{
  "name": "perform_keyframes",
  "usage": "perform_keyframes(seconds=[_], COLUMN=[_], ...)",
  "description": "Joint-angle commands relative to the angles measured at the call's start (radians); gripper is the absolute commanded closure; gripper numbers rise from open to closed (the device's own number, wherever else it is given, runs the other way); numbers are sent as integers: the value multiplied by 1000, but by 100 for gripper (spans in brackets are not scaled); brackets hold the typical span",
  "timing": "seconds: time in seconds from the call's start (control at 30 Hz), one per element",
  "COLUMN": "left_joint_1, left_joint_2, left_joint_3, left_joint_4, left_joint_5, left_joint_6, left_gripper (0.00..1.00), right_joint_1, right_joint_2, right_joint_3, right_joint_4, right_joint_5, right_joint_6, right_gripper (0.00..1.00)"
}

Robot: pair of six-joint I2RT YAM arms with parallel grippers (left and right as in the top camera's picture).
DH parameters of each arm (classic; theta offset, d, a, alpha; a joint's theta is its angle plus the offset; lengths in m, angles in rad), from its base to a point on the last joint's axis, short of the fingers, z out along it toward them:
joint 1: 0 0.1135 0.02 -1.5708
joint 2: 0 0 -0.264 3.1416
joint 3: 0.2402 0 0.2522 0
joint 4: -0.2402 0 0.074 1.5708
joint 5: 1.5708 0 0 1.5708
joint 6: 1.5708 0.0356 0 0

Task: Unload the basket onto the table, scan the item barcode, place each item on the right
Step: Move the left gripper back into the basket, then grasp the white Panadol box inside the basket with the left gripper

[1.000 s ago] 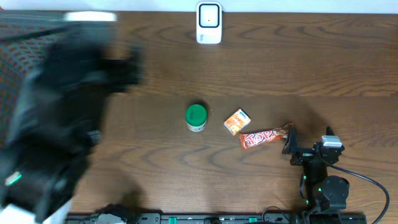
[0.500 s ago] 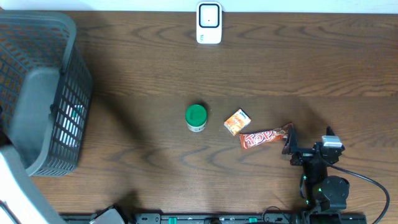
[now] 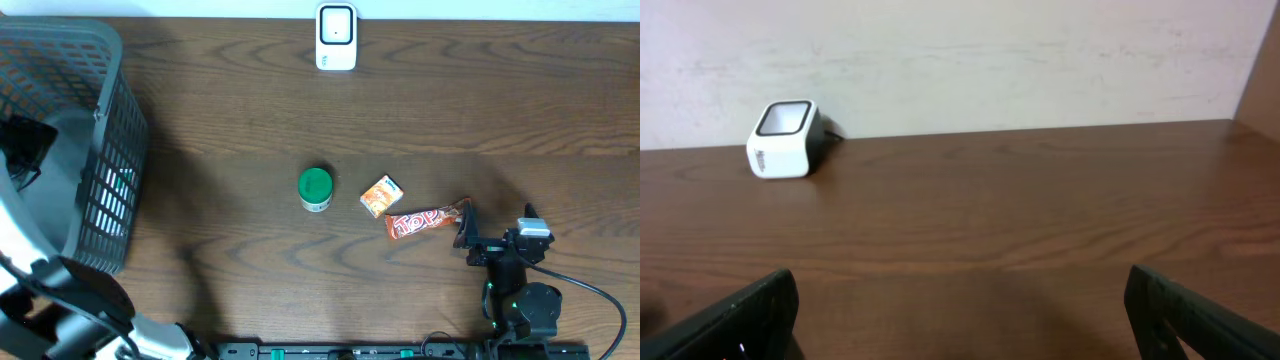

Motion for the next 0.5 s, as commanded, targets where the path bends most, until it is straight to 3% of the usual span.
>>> perform_keyframes(seconds=[0.0, 0.07, 0.17, 0.2, 0.27, 0.37, 0.47], left_joint_1=[3, 4, 7, 7, 7, 9, 15], left_joint_2=[23, 27, 27, 27, 27, 27, 28], left_joint_3=[-2, -10, -26, -32, -51, -86, -134], left_joint_4=[47, 73, 98, 107, 84, 59, 69], left_joint_5=[42, 42, 52, 79, 221, 267, 266], left_joint_6=[377, 584, 686, 718, 935, 1051, 1085], left_gripper=[2, 2, 2, 2, 2, 2, 2], right_joint_1=[-4, -4, -4, -4, -4, -4, -4], right_joint_2=[-6, -6, -6, -6, -6, -6, -6], right_joint_3=[-2, -2, -2, -2, -2, -2, -2], right_joint_4=[-4, -4, -4, -4, -4, -4, -4], right_joint_5=[9, 9, 9, 9, 9, 9, 9], right_joint_6=[-8, -8, -8, -8, -8, -8, -8], right_gripper=[1, 1, 1, 1, 1, 1, 1])
